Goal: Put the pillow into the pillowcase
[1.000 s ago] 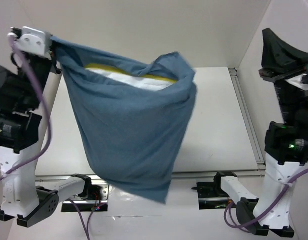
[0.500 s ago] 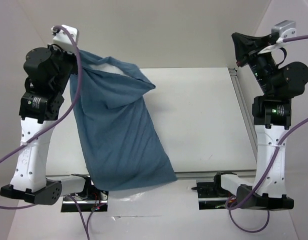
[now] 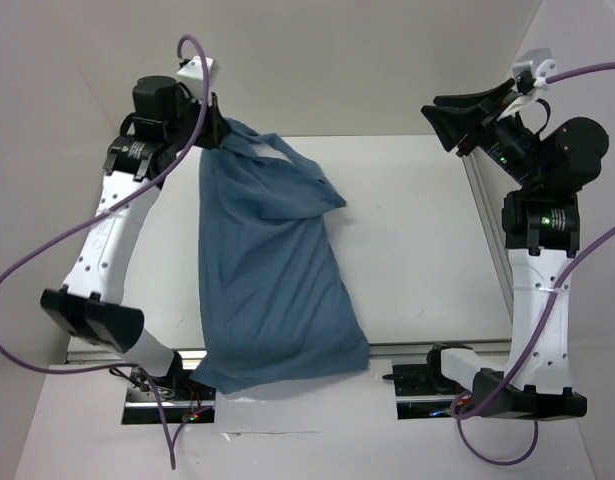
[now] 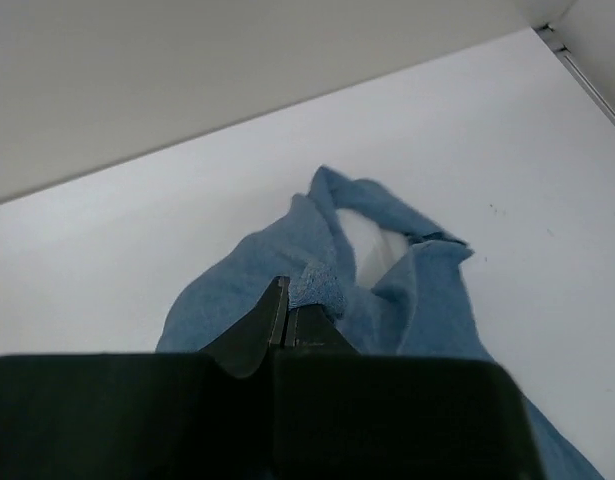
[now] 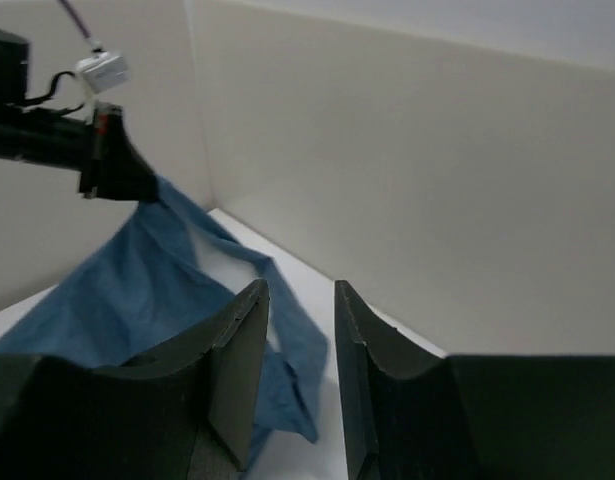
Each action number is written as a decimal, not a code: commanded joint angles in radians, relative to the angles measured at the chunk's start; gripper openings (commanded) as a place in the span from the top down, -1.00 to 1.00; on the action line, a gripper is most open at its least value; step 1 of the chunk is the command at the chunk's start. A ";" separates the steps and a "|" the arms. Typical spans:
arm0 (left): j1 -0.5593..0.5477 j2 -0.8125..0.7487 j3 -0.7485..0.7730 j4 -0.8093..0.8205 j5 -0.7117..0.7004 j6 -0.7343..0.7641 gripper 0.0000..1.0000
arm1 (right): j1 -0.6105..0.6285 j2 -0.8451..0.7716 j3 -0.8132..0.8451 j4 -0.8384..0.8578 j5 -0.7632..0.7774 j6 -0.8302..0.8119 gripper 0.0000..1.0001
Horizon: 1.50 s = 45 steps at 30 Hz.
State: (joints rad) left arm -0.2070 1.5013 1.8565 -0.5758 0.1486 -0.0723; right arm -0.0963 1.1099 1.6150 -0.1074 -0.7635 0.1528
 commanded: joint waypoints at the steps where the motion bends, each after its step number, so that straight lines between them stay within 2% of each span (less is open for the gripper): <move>1: -0.017 0.059 0.095 0.050 0.114 -0.164 1.00 | 0.000 0.028 0.003 -0.087 -0.118 0.042 0.20; 2: -0.017 0.068 0.074 0.050 0.044 -0.178 1.00 | 0.000 0.043 0.003 -0.104 -0.143 0.053 0.23; 4: 0.018 0.077 0.032 0.062 0.002 -0.208 1.00 | 0.000 0.080 0.012 -0.171 -0.227 0.077 0.23; 5: 0.033 0.062 -0.061 0.095 -0.024 -0.219 1.00 | 0.000 0.093 0.013 -0.193 -0.264 0.077 0.23; 6: 0.061 0.030 -0.116 0.175 -0.033 -0.219 1.00 | 0.000 0.103 0.013 -0.216 -0.320 0.077 0.26; 8: 0.075 0.019 -0.213 0.223 -0.044 -0.209 1.00 | 0.009 0.137 -0.001 -0.294 -0.356 0.068 0.28; 11: 0.075 0.084 -0.198 0.161 -0.060 -0.166 0.98 | 0.041 0.174 -0.010 -0.411 -0.367 -0.010 0.28; 12: 0.075 0.115 -0.165 0.105 -0.051 -0.156 0.81 | 0.052 0.185 -0.010 -0.423 -0.367 -0.027 0.28; 13: 0.075 0.146 -0.134 0.050 -0.050 -0.135 0.39 | 0.061 0.185 -0.010 -0.423 -0.344 -0.053 0.24; 14: 0.075 0.172 -0.108 -0.032 -0.034 -0.109 0.20 | 0.082 0.185 -0.020 -0.436 -0.332 -0.067 0.13; 16: 0.075 0.203 -0.069 -0.073 -0.046 -0.068 -0.13 | 0.104 0.185 -0.009 -0.452 -0.304 -0.088 0.07; 17: 0.086 0.203 -0.069 -0.073 -0.046 -0.049 -0.42 | 0.119 0.209 0.002 -0.480 -0.304 -0.114 0.03; 18: 0.086 0.170 -0.078 -0.041 -0.061 -0.032 -0.57 | 0.119 0.220 0.029 -0.498 -0.304 -0.128 -0.07; 20: 0.095 0.140 -0.079 -0.004 -0.041 0.017 -0.82 | 0.148 0.241 0.052 -0.549 -0.295 -0.162 -0.13; 21: 0.095 0.140 -0.059 -0.004 0.044 0.038 -0.86 | 0.148 0.255 0.052 -0.560 -0.306 -0.171 -0.13; 23: 0.083 0.169 -0.010 -0.042 0.174 0.107 -0.76 | 0.176 0.266 0.052 -0.589 -0.322 -0.194 -0.05; 25: 0.063 0.229 0.106 -0.106 0.229 0.118 -0.63 | 0.197 0.277 0.022 -0.598 -0.335 -0.194 0.05; 30: 0.054 0.472 0.286 -0.269 0.373 0.163 -0.59 | 0.329 0.291 -0.066 -0.649 -0.324 -0.248 0.32; 33: 0.018 0.556 0.388 -0.314 0.419 0.228 -0.57 | 0.388 0.335 -0.076 -0.661 -0.304 -0.259 0.38; 34: 0.002 0.607 0.439 -0.350 0.393 0.250 -0.57 | 0.397 0.344 -0.076 -0.661 -0.304 -0.259 0.38; 39: -0.100 0.672 0.432 -0.409 0.287 0.477 -0.61 | 0.406 0.389 -0.086 -0.649 -0.313 -0.207 0.38; 41: -0.132 0.662 0.354 -0.362 0.249 0.505 -0.61 | 0.406 0.403 -0.086 -0.649 -0.313 -0.196 0.38; 45: -0.155 0.662 0.299 -0.338 0.230 0.549 -0.61 | 0.415 0.438 -0.095 -0.638 -0.313 -0.185 0.38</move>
State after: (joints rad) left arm -0.3668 2.2040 2.1689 -0.9344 0.4038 0.3779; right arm 0.3058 1.5368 1.5280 -0.7490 -1.0653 -0.0494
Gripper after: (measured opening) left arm 0.805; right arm 0.311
